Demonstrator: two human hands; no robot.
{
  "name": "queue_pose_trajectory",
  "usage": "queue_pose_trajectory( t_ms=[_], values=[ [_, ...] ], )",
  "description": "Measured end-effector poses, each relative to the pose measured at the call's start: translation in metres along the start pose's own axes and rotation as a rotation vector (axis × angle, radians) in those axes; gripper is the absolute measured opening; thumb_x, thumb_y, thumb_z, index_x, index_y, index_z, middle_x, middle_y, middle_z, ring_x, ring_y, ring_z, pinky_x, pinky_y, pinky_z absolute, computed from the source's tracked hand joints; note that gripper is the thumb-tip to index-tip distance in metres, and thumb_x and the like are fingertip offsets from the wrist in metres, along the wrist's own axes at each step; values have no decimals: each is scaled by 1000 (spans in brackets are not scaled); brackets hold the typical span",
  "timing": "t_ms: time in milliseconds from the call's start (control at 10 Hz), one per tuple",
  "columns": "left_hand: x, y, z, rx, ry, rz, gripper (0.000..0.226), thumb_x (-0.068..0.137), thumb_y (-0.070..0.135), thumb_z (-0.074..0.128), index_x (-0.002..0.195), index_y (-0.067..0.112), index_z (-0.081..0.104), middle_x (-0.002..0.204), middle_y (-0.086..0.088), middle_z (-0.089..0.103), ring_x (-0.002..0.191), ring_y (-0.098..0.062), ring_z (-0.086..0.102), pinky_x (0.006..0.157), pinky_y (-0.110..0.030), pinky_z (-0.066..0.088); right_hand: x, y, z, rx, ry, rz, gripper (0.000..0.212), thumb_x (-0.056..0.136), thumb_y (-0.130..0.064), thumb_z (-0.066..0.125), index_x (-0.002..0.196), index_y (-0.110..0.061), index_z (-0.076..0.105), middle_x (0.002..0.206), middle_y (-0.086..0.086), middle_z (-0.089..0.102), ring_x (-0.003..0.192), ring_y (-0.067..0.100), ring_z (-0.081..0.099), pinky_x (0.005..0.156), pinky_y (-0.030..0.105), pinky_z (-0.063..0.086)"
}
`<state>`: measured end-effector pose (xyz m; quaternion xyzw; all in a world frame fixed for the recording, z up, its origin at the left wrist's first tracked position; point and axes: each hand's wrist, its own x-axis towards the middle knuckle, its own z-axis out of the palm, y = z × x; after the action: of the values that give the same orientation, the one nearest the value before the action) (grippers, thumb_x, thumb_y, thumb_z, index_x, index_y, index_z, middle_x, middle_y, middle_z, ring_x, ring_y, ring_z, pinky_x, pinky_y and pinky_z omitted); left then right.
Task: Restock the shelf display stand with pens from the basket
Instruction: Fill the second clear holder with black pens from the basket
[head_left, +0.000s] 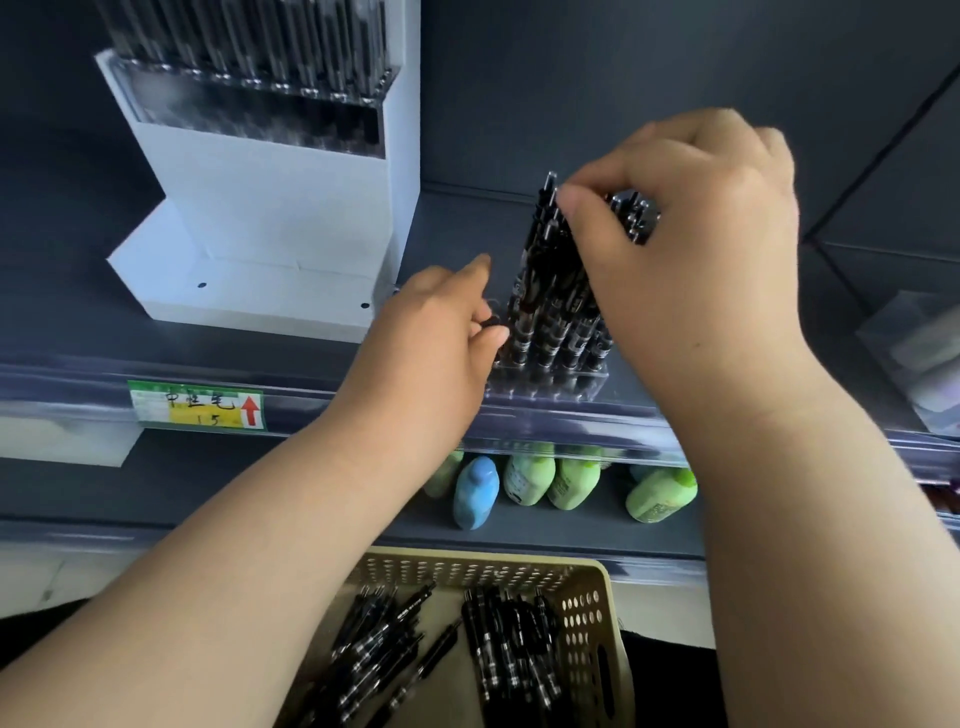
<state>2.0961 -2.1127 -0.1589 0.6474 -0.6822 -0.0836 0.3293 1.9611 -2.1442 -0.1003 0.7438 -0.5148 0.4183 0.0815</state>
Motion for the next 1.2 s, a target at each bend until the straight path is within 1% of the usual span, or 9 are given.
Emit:
queue_pose_trajectory(
  t_ms=[100,200,300,400,500,600,800,1000,1200],
  values=[
    [-19,-12,-12,65,-10,30,42,90,13,57,131,12,53,102,-2,58,88,-16,56,78,-19,36,-25,-13,-5,88,107,-117,11,84,-20,63,87,-17,73,93,1,63,90,27,52,79,24,34],
    [-49,-28,-18,154,-127,7,32,89,11,53,120,10,61,103,-6,60,91,-26,59,80,-28,44,-74,-26,-2,175,-76,-216,15,85,-17,58,87,-12,72,87,4,63,80,27,54,72,37,44],
    [-84,-44,-14,159,-263,-90,32,92,13,49,121,13,61,112,-5,58,101,-26,58,88,-33,47,-124,-35,8,113,-458,-244,24,84,-24,49,92,-16,71,87,3,62,81,29,60,67,40,51],
    [-117,-55,4,216,-404,-194,35,95,14,43,127,18,56,122,-2,54,110,-22,54,94,-33,43,-171,-31,23,-69,-973,-66,28,93,-23,44,115,-17,60,114,6,56,106,29,53,85,38,48],
    [-154,-67,30,256,-486,-320,39,94,15,39,127,27,54,127,4,52,114,-20,51,100,-32,40,-224,-22,31,-165,-1234,229,32,92,-18,44,121,-17,55,127,8,48,117,30,49,97,36,44],
    [-184,-72,49,246,-604,-380,42,91,7,40,128,23,54,132,-1,50,119,-20,50,102,-28,38,-263,-21,34,-172,-1359,441,37,92,-11,42,127,-12,52,134,10,43,122,30,46,103,35,39],
    [-204,-70,62,179,-704,-501,32,92,9,42,120,15,58,124,-6,54,109,-24,54,86,-23,40,-276,-28,40,-66,-1272,627,37,87,-4,44,122,-7,56,129,11,46,116,27,51,99,28,42],
    [-202,-73,78,272,-683,-502,51,86,-3,40,131,19,48,135,-5,44,121,-24,47,104,-34,39,-272,-22,52,10,-1266,826,35,93,-10,44,127,-6,52,130,13,54,121,25,50,97,27,40],
    [-192,-74,99,450,-683,-521,47,95,12,36,141,24,34,142,-5,37,129,-24,33,106,-32,30,-284,-21,88,104,-1260,999,33,94,-26,49,119,-7,60,123,11,61,116,25,55,90,25,43]
  ],
)
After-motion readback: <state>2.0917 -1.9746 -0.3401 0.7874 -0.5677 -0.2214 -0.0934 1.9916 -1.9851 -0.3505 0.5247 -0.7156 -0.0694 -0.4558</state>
